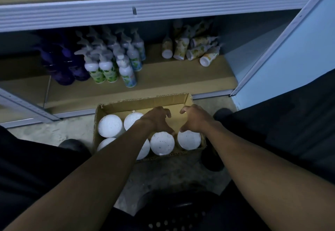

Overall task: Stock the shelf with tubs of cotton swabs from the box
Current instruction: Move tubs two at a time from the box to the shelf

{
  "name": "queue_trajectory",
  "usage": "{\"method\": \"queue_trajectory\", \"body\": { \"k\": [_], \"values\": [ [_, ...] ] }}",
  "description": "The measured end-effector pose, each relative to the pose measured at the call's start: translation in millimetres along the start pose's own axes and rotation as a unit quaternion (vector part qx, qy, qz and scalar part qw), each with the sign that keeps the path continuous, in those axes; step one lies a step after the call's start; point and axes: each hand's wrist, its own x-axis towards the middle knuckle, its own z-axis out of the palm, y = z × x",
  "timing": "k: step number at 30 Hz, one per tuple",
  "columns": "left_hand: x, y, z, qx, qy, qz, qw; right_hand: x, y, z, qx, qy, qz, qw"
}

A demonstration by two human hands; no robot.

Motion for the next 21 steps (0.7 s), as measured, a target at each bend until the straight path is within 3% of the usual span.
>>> {"method": "queue_trajectory", "body": {
  "k": [12, 21],
  "values": [
    [19.2, -9.3, 43.2, 0.038, -0.054, 0.005, 0.998, 8.2, 12.0, 43.8, -0.087, -0.067, -0.031, 0.993],
    [25.8, -21.2, 46.1, 0.023, -0.054, 0.026, 0.998, 16.0, 13.6, 52.7, -0.118, -0.064, -0.054, 0.99]
  ]
}}
